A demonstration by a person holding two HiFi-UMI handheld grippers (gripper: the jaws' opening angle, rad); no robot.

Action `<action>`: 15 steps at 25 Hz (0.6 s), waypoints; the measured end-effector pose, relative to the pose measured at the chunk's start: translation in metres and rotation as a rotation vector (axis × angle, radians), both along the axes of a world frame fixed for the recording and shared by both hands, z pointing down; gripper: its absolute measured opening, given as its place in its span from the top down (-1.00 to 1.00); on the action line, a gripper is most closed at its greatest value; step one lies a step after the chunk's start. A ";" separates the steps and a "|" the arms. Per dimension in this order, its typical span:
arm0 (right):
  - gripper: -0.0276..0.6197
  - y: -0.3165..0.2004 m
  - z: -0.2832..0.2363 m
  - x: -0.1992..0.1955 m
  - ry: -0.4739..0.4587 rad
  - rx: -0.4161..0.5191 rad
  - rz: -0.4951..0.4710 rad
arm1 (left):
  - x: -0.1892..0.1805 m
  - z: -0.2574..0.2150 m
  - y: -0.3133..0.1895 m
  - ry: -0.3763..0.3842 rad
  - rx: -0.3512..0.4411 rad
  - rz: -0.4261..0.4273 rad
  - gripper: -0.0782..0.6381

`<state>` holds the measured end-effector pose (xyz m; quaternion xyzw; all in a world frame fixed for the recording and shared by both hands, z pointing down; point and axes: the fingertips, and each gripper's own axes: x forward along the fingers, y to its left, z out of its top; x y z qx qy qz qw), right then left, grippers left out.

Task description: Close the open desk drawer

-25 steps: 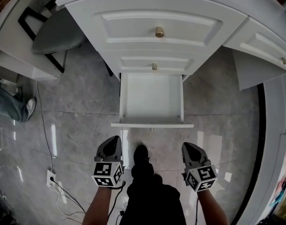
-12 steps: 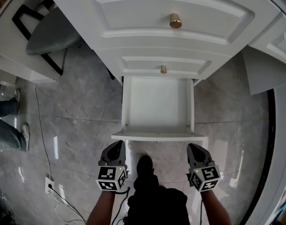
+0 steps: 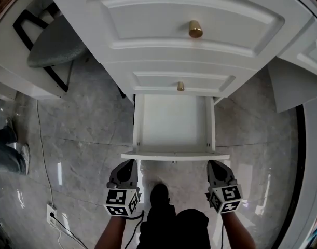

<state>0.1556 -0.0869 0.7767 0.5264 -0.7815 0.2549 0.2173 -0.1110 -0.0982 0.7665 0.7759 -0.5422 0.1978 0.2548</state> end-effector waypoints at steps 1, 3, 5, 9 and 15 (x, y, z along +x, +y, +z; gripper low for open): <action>0.90 -0.004 0.001 0.000 -0.002 0.000 0.000 | 0.000 0.000 -0.005 0.002 0.009 -0.001 0.76; 0.90 -0.016 0.000 0.000 0.011 0.014 -0.005 | 0.000 0.000 -0.018 0.003 0.031 -0.006 0.76; 0.90 -0.031 -0.001 0.001 0.026 0.038 -0.011 | 0.000 -0.001 -0.031 0.005 0.052 -0.014 0.76; 0.90 -0.055 0.001 0.001 0.035 0.065 -0.017 | 0.001 -0.001 -0.057 0.015 0.090 -0.033 0.76; 0.90 -0.084 -0.001 0.003 0.058 0.140 -0.013 | 0.001 0.000 -0.085 0.035 0.131 -0.053 0.76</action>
